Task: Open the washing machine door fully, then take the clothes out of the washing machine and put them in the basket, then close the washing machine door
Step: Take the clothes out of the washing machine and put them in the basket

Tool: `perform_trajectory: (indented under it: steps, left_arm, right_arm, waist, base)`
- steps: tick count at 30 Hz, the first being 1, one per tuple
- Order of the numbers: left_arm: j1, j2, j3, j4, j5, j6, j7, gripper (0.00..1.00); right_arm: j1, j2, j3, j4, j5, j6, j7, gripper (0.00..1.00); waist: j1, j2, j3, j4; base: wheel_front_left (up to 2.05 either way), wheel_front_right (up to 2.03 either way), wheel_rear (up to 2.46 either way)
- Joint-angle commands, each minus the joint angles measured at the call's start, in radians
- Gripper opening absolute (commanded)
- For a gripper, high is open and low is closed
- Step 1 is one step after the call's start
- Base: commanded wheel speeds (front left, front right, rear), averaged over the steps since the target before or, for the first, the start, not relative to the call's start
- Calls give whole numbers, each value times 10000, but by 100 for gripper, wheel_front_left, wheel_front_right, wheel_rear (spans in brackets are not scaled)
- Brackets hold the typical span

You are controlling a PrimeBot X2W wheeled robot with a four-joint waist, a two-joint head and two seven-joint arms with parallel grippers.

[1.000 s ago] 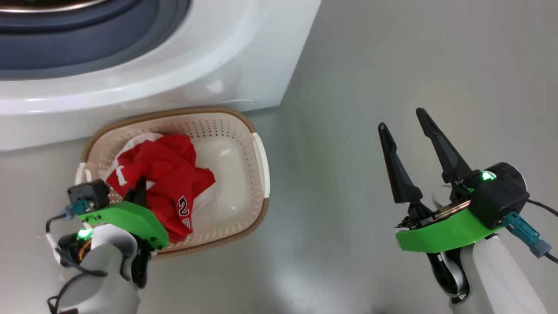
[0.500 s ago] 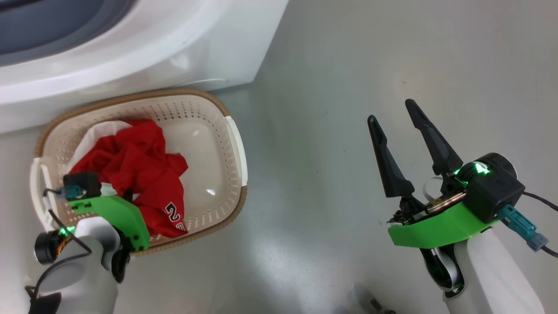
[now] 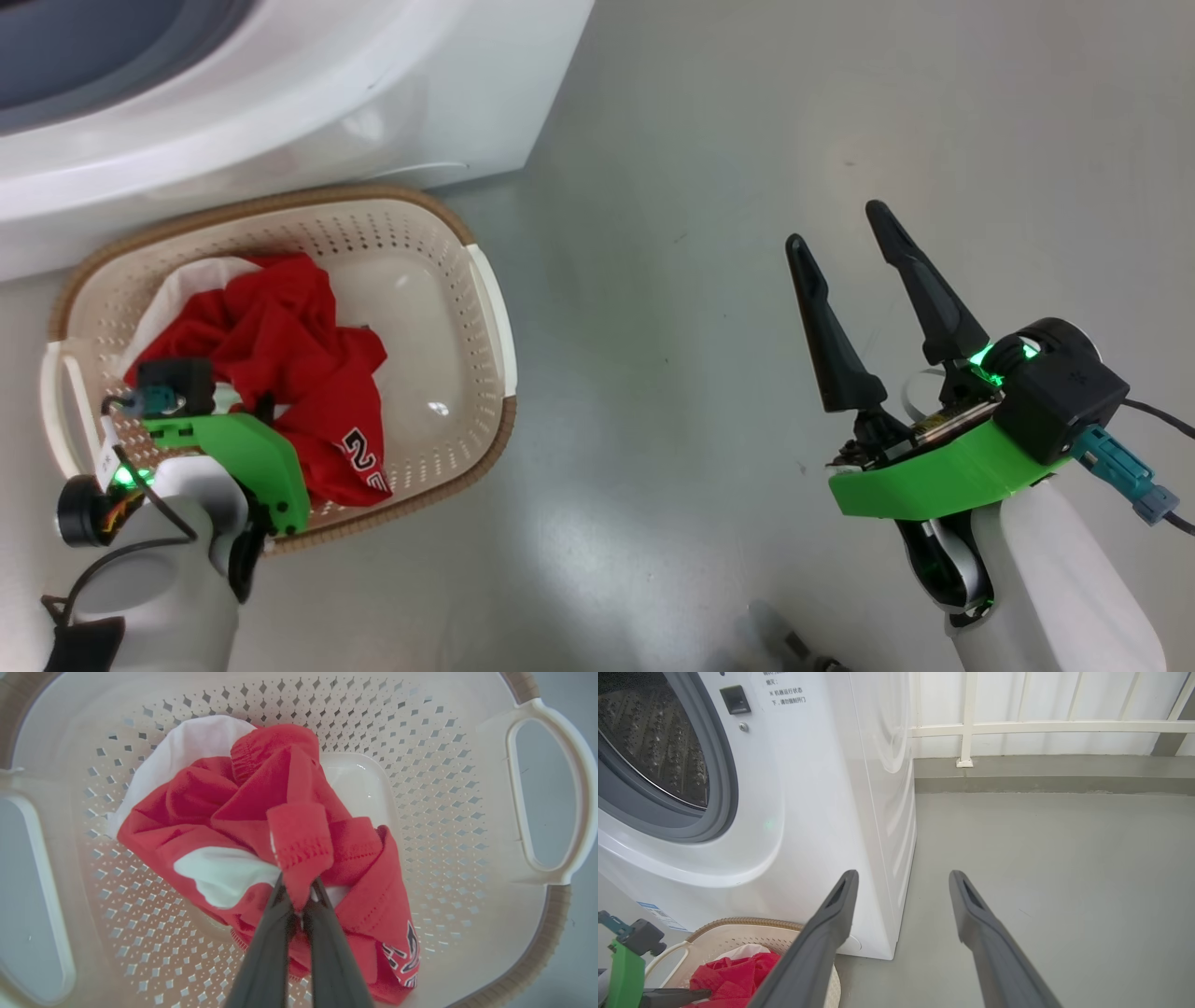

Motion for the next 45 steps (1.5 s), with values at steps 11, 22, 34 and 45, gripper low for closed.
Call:
perform_trajectory:
  steps: [11,22,34,45]
  left_arm:
    - [414,-305,483,-383,-547,-40,-1383,100]
    - [1313,-472,827,-2894,-442,-11,-1678,100]
    - [3874,-835,1888,-7926,702,527,-1681,100]
    - [5127,-1113,2585,-10088,1338,769,-1682,100]
  right_arm:
    - [245,-6,-96,102,-197,48,-63,100]
    - [561,-6,-324,235,-452,48,-63,100]
    - [877,-6,-573,290,-1053,48,-63,100]
    - [1316,-6,-991,337,-1307,48,-63,100]
  waist:
    - [0,-1,-1043,536]
    - [0,-1,-1996,941]
    - [0,-1,-2971,1203]
    - [0,-1,-3789,1363]
  base:
    - [0,0,0]
    - [0,0,0]
    - [0,0,0]
    - [0,0,0]
